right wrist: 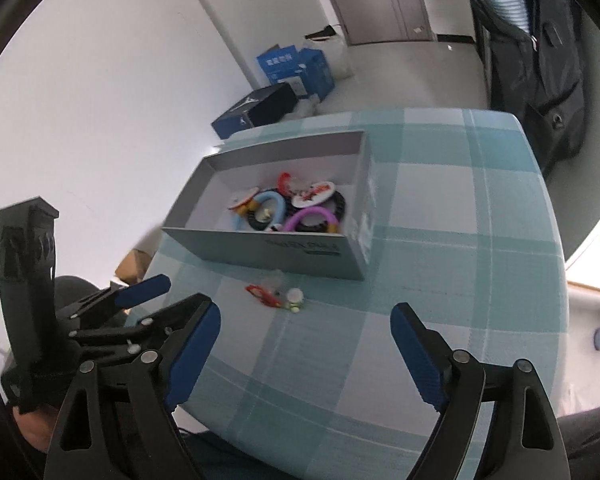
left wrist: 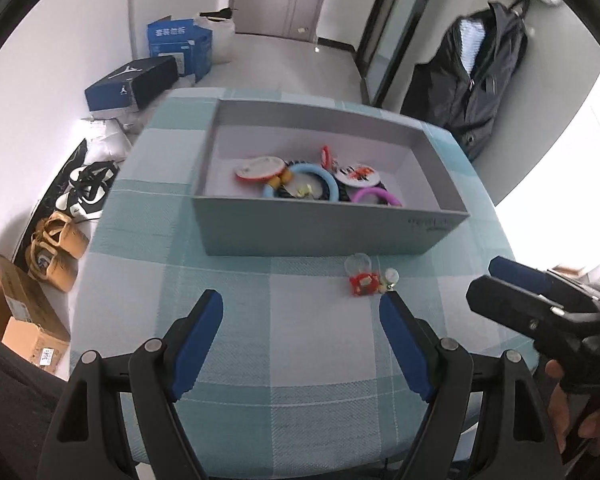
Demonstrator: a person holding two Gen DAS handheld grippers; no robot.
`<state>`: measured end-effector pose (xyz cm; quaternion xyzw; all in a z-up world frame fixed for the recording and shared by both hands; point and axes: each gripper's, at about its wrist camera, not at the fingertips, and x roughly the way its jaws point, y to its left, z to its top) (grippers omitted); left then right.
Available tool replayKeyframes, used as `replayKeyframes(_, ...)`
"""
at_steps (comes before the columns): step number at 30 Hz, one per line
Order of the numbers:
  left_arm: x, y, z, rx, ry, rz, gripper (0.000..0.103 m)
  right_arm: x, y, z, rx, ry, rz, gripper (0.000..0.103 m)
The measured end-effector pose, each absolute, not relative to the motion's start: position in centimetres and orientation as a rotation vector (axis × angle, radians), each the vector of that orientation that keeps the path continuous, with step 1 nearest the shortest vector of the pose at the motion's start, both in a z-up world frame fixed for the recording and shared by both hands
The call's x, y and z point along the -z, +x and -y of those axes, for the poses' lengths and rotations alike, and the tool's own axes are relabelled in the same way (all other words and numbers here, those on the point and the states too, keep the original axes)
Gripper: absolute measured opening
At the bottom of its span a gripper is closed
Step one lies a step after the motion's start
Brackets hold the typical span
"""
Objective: Organize jewelry
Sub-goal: 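Move both grippers back to the last items on the table, then grasp the red charm in the clear case with the left gripper and lift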
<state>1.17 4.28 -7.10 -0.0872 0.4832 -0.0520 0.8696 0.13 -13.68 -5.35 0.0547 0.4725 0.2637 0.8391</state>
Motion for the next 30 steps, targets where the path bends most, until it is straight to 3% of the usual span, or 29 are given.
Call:
replayKeyframes(16, 8.7, 3.2, -2.9, 0.211, -0.275, -1.036, 0.076, 6.1, 0.2, 16.5, -0.493, 0.154, -1.017, 0.087)
replayKeyframes(21, 9.2, 3.4, -2.5, 0.248, -0.282, -1.057, 0.036, 6.4, 0.7, 17.4, -0.482, 0.201, -1.029, 0.087)
replayKeyframes(26, 9.4, 3.5, -2.4, 0.272, -0.293, -1.069, 0.015, 6.5, 0.9, 17.2, -0.485, 0.205, -1.036, 0.087)
replayKeyframes(30, 9.3, 3.4, -2.4, 0.272, -0.292, -1.069, 0.014, 6.7, 0.9, 16.8, -0.485, 0.181, -1.042, 0.087)
